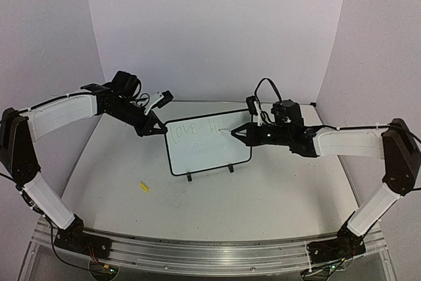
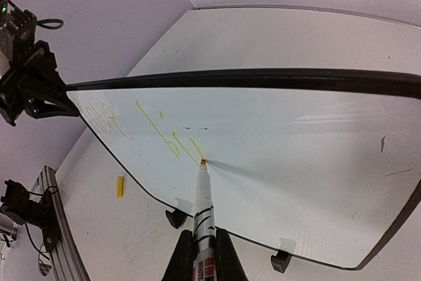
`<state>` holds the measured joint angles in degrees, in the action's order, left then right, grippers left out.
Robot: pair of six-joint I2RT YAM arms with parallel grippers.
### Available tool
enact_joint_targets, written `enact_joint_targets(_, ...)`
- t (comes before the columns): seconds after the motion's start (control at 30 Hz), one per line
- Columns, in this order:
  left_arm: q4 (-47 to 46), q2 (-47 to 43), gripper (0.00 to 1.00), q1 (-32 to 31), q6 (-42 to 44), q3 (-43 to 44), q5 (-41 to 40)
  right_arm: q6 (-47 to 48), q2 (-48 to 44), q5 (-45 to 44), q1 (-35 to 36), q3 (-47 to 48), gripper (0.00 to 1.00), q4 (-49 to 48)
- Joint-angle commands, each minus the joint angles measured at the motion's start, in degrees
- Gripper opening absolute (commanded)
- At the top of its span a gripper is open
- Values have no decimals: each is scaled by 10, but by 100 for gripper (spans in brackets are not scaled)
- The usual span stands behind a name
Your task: Write a sentence on the whiteboard
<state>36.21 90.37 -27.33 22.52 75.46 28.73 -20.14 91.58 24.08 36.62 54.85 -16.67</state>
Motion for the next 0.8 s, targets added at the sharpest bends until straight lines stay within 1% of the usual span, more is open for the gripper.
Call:
enact_joint_targets(0.0,-6,-5,0,8,34,-3,-81,-8,-26,-24,-3,23,0,-37)
enact_joint_targets(0.43,-6,-6,0,8,33,-3,-81,-11,-41,-67,-3,1,0,-44)
enact_joint_targets(0.77,-6,-6,0,8,33,-3,-81,-18,-36,-70,-3,-12,0,-43)
